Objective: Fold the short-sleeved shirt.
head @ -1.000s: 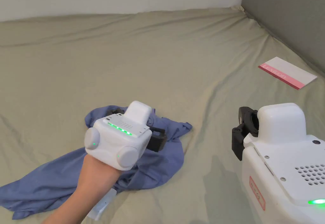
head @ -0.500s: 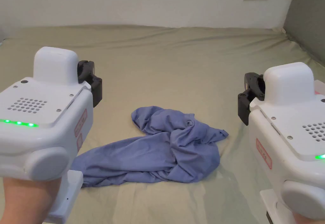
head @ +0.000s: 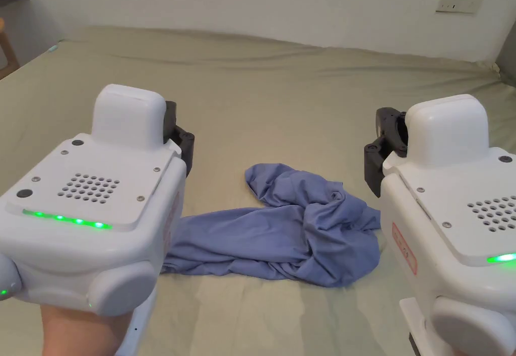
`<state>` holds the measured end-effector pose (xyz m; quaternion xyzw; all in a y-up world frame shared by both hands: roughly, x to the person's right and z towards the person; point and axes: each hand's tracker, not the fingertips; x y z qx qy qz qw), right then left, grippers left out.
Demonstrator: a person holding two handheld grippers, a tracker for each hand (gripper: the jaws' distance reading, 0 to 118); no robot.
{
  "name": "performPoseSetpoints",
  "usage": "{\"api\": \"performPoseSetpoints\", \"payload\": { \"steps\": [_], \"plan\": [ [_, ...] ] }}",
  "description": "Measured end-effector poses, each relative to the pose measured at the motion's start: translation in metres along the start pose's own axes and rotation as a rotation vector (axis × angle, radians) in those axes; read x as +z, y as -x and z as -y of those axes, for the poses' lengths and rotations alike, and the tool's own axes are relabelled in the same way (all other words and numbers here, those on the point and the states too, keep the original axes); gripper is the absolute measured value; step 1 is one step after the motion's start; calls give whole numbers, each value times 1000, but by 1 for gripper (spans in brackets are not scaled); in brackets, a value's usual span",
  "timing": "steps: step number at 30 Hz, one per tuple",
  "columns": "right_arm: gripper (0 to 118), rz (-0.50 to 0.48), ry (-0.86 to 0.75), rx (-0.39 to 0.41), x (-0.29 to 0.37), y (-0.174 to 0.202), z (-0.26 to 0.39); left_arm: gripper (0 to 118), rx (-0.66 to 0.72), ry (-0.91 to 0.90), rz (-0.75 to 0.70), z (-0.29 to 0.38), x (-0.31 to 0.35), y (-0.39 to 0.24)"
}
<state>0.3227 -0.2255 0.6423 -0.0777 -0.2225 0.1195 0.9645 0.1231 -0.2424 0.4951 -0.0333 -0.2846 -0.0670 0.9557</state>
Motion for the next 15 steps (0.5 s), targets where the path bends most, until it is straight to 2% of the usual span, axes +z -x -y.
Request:
{"api": "performPoseSetpoints", "payload": {
  "steps": [8,12,15],
  "plan": [
    [1,0,25,7,-5,5,4,0,10,62,6,12,-19,10],
    [1,-9,61,-4,-17,7,14,0,30,204,9,37,-48,20],
    [1,-14,99,-9,-30,7,28,0,121,317,61,75,-79,35]
  ]
}}
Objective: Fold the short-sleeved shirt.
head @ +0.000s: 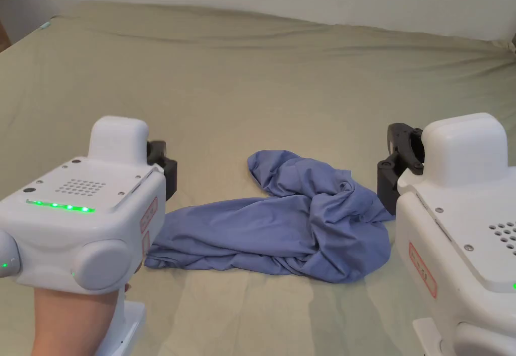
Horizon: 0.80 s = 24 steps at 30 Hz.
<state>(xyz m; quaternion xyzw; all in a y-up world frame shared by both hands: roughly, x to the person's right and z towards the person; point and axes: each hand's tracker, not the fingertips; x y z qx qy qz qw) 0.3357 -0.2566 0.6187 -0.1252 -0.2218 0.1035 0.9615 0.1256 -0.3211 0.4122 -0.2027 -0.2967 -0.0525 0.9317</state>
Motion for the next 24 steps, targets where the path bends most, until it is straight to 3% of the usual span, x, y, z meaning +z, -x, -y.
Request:
{"api": "performPoseSetpoints", "payload": {
  "steps": [5,6,7,8,9,10,15,19,21,23,24],
  "plan": [
    [1,-6,89,2,-28,-6,25,0,10,224,-90,48,-79,32],
    [1,-4,106,6,-34,-8,30,9,32,273,-104,58,-95,41],
    [1,-2,118,9,-39,-9,33,36,57,311,-120,64,-109,49],
    [1,-1,133,10,-46,-12,37,85,74,374,-131,72,-125,59],
    [1,-1,147,10,-51,-14,40,111,84,433,-142,80,-142,67],
    [1,-2,161,11,-57,-16,44,118,101,445,-154,89,-153,75],
    [1,-18,222,31,-86,-22,55,114,95,511,-172,112,-193,83],
    [1,-52,271,49,-113,-24,61,95,69,494,-164,119,-197,74],
    [1,-72,294,66,-130,-31,68,64,46,489,-109,114,-194,68],
    [1,-97,316,69,-150,-33,71,4,-7,458,-82,108,-188,60],
    [1,-106,325,69,-159,-34,72,4,-38,446,-70,105,-186,55]
  ]
}}
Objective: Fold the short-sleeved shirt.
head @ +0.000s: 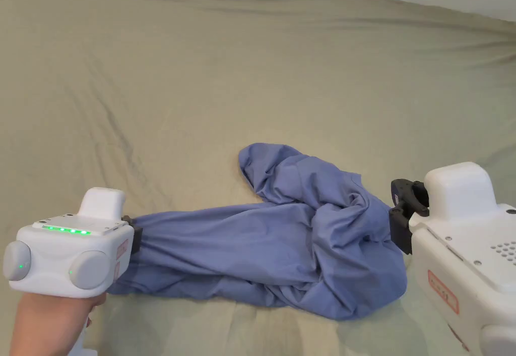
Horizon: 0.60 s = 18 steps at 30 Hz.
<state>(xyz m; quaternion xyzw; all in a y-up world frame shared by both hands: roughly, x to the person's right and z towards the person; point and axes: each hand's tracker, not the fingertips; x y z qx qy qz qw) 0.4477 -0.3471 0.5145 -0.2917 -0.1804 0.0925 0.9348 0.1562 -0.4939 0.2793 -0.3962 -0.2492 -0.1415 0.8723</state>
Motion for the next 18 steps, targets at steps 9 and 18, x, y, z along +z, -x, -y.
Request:
{"api": "performPoseSetpoints", "payload": {
  "steps": [9,18],
  "plan": [
    [109,-165,260,139,-157,-10,-37,4,29,-120,20,4,63,0],
    [109,-245,487,175,-298,13,-37,4,36,-106,24,22,67,0]
  ]
}}
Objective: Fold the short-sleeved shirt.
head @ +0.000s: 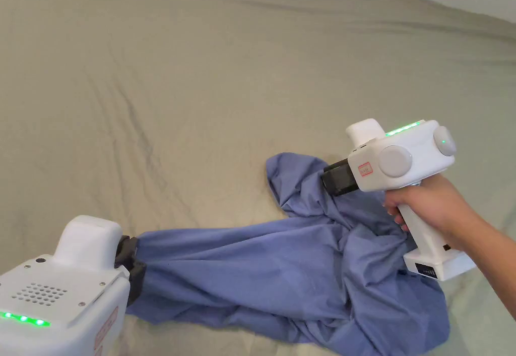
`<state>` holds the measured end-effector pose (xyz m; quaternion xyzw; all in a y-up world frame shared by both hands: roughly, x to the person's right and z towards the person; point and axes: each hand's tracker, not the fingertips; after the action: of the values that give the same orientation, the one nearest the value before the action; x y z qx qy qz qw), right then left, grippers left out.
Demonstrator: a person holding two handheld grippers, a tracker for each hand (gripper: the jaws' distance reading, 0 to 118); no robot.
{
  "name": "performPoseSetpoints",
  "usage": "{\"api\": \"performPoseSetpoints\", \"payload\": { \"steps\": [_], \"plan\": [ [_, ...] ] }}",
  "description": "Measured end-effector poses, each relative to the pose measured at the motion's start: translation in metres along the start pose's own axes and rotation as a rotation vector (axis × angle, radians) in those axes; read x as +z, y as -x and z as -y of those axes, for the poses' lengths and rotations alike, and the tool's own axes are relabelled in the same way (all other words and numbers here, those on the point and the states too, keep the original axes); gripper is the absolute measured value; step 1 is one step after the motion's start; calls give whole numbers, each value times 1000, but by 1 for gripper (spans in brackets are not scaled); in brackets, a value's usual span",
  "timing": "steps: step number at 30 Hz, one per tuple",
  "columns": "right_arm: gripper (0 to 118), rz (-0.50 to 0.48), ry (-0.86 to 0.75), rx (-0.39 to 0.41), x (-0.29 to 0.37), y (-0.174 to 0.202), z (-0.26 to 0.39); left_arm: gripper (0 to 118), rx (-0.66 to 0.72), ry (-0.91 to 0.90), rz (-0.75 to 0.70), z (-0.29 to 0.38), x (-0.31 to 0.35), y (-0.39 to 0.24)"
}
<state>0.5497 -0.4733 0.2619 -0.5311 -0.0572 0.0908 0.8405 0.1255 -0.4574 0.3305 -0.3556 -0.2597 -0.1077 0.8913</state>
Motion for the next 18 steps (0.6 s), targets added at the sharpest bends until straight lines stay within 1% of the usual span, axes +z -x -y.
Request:
{"api": "performPoseSetpoints", "payload": {
  "steps": [1,2,3,4,5,6,7,8,9,10,11,12,13,15,17,18],
  "plan": [
    [109,-14,40,13,-10,1,-3,4,3,3,2,2,-2,1],
    [109,-2,66,30,-14,4,-2,4,5,1,0,5,-4,1],
    [109,7,85,47,-21,7,-1,4,5,9,-1,6,-7,2],
    [109,-7,80,49,-22,9,1,4,5,19,1,6,-9,4],
    [106,-33,66,31,-20,9,3,4,9,19,3,6,-10,5],
    [96,-41,72,9,-16,8,2,4,13,22,3,6,-11,6],
    [75,-101,73,-14,-12,5,3,4,14,25,5,6,-12,6],
    [36,-205,64,-38,-6,2,4,4,13,26,5,6,-12,5],
    [12,-241,43,-37,2,3,6,4,11,25,3,6,-13,5],
    [12,-180,16,15,5,4,5,4,9,25,2,6,-13,5],
    [12,-60,19,87,12,16,7,4,9,24,0,5,-13,5],
    [12,-25,47,132,17,20,10,4,11,21,1,3,-11,5],
    [12,-17,33,147,25,21,14,4,18,13,5,1,-8,6],
    [12,16,-40,114,41,17,14,4,26,-9,8,-6,1,8],
    [12,24,-119,58,77,8,19,4,21,-56,-6,-16,14,9],
    [12,36,-160,49,97,3,23,4,14,-75,-8,-22,22,10]
  ]
}}
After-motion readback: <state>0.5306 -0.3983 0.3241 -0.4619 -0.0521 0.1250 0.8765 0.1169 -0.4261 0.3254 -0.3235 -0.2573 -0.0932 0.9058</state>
